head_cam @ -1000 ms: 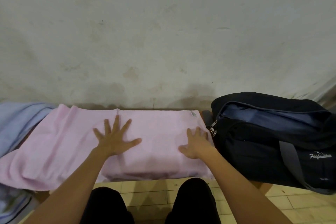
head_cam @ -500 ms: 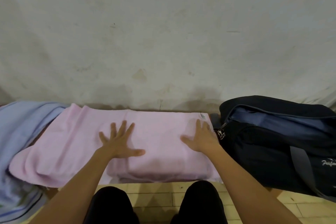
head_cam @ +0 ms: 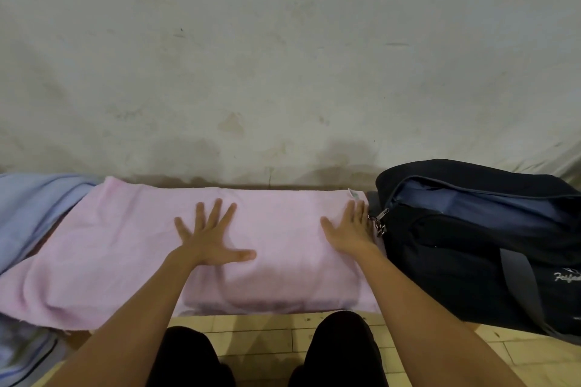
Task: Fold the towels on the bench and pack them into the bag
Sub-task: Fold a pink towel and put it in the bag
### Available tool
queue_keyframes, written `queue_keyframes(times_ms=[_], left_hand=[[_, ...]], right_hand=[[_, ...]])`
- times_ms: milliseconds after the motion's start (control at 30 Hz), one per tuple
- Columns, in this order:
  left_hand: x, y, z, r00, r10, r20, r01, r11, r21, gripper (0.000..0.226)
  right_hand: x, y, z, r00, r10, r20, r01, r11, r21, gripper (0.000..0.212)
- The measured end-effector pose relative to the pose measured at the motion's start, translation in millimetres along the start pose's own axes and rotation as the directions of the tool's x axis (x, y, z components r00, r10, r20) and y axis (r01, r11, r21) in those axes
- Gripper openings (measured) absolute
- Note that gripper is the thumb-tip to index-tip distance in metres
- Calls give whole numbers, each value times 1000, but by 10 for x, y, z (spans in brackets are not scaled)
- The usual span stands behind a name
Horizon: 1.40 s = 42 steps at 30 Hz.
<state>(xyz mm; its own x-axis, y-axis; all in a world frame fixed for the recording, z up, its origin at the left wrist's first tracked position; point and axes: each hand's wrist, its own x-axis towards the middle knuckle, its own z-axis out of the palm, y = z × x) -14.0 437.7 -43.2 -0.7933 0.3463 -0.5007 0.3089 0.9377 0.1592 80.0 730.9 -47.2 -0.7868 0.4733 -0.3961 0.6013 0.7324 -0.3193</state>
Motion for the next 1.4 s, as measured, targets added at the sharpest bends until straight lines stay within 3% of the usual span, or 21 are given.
queue_keyframes(times_ms=[400,633,733,800,900,1033,1133,1200,1333,1400], left_hand=[[-12,-81,24,1000,6,2,-6,1000,3,136],[77,-90,54,998,36,-44,-35,999,5,140],[27,-130,53,991,70,-111,-82,991,-103,128],[-20,-172,66,966,59,-251,-120,964,-237,113],[-125,-341,23,905,-20,-425,-132,936,-326,106],[-272,-669,-19,880,-184,-437,65,959,-274,95],[-342,-923,31,883,-307,-354,198,930,-311,86],[-366,-1006,97,913,-314,-262,224,920,-323,84],[-385,-1029,138,937,-186,-295,114,963,-245,75],[-403,-1066,81,924,-122,-362,9,954,-299,70]], right_hand=[[73,-169,-229,995,59,84,-47,989,-141,98],[104,-360,-256,994,97,55,-90,989,-117,83],[56,-491,-164,1000,25,-16,-27,984,-174,76],[-13,-661,-71,992,-98,-74,82,978,-194,71],[-150,-1113,166,955,-296,1,292,943,-160,68],[-445,-1676,581,873,-466,143,486,858,-169,69],[-574,-1822,822,876,-438,200,479,838,-261,70],[-607,-1821,921,908,-379,179,418,854,-310,71],[-687,-2036,995,954,-300,29,294,905,-308,73],[-698,-2203,1055,921,-390,-14,366,876,-313,70]])
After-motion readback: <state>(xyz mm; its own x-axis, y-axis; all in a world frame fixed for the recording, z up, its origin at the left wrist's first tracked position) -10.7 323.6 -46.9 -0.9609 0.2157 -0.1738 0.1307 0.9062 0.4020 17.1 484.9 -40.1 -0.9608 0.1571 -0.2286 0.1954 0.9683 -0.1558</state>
